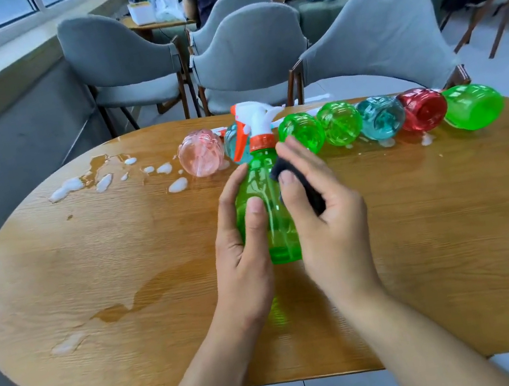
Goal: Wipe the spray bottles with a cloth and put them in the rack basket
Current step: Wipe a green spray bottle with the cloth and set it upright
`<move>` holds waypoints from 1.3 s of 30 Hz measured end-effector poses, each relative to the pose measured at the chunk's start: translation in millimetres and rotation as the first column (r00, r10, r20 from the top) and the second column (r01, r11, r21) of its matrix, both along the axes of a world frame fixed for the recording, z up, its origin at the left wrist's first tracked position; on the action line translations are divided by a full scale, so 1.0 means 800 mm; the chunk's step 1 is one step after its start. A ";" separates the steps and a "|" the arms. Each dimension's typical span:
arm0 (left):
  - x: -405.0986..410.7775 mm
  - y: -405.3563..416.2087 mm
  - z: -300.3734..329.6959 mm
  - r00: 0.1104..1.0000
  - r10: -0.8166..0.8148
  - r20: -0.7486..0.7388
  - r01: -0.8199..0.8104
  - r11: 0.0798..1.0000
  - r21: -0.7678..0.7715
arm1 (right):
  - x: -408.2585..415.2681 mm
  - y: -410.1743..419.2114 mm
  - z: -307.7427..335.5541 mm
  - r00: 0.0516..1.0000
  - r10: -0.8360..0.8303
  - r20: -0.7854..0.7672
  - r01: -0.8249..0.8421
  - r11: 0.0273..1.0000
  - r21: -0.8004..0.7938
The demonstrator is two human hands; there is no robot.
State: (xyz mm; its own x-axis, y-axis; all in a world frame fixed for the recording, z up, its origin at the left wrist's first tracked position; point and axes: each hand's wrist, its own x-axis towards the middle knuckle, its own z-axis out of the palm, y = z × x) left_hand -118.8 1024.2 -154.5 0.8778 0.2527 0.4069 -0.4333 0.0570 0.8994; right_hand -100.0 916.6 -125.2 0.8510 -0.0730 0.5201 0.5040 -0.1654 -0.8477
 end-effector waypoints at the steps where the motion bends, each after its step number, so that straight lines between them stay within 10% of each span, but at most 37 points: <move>1: 0.002 0.005 0.001 1.000 0.020 -0.018 -0.021 0.999 -0.026 | -0.007 0.003 -0.007 0.999 -0.011 0.032 0.012 0.999 -0.047; 8: 0.010 0.031 0.011 0.991 0.091 -0.094 -0.102 0.988 -0.112 | -0.034 0.007 -0.043 0.959 0.001 0.284 0.069 0.970 -0.235; 15: 0.001 0.025 0.021 0.993 0.022 -0.115 -0.036 0.991 -0.127 | 0.008 -0.035 0.001 0.995 -0.034 0.096 0.023 0.993 0.117; 23: 0.001 0.023 0.013 0.998 0.011 -0.059 -0.013 0.999 -0.039 | -0.004 -0.023 0.002 0.859 0.094 0.504 0.115 0.922 -0.369; 29: -0.010 0.008 0.011 0.996 -0.092 -0.023 0.094 0.991 0.092 | 0.019 -0.025 0.017 0.968 -0.015 0.251 0.049 0.991 -0.129; 39: -0.003 0.015 0.023 0.941 -0.248 -0.228 0.191 0.950 -0.246 | 0.027 -0.023 -0.011 0.936 0.172 -0.308 -0.035 0.914 0.403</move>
State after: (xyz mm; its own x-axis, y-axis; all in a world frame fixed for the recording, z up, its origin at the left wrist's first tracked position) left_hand -121.6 1036.0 -136.4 0.9878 0.0984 0.1206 -0.1468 0.3306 0.9323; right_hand -78.2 898.1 -133.6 0.9815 -0.1109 0.1562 0.1794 0.2462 -0.9525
